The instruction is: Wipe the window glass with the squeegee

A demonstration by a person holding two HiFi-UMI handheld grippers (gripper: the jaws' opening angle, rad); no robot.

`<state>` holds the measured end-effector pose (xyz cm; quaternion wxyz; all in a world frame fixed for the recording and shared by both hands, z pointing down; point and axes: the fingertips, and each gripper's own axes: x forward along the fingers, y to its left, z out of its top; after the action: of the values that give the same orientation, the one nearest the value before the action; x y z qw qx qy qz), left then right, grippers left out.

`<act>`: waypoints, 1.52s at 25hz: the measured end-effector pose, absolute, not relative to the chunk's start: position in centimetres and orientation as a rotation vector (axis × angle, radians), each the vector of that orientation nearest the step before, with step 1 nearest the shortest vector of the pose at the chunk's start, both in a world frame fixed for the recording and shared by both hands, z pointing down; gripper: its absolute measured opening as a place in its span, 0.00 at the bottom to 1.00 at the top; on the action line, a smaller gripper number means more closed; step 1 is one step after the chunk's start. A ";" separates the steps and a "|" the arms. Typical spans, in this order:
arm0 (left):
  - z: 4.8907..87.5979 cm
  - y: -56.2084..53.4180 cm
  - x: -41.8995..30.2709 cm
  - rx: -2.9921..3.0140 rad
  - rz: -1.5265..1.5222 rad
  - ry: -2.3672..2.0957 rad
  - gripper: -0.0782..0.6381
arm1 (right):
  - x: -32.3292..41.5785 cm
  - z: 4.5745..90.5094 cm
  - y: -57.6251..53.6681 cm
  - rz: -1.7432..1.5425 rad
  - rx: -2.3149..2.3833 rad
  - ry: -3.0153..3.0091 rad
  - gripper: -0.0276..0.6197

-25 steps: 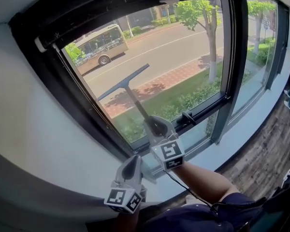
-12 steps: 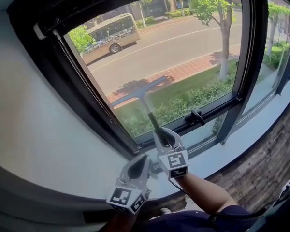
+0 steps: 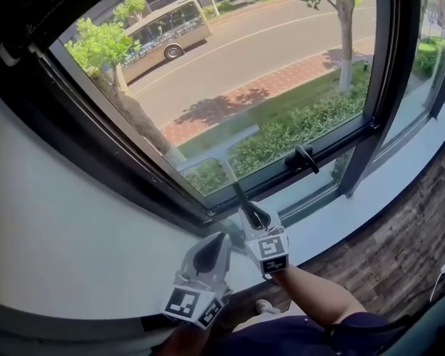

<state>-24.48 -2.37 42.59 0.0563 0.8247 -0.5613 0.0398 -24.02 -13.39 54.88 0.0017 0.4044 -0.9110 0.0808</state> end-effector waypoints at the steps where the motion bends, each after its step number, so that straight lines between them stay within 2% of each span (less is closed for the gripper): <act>1: 42.6 -2.1 -24.6 2.497 0.128 -1.698 0.12 | -24.1 55.8 -13.0 0.281 1.267 -2.843 0.20; 25: 45.9 -1.4 -25.7 2.377 0.245 -1.658 0.12 | -22.4 69.4 -10.5 0.584 1.204 -2.589 0.20; 32: 47.1 -1.0 -25.5 2.362 0.222 -1.629 0.12 | -20.0 65.3 -9.9 0.566 1.192 -2.640 0.20; 38: 49.8 -2.2 -23.7 2.377 0.166 -1.520 0.12 | -15.1 61.0 -10.0 0.483 1.237 -2.685 0.20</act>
<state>-23.73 -2.18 49.76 0.1569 0.8306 -0.5312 0.0578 -15.14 -9.98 61.00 0.0728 0.4120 -0.8940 0.1607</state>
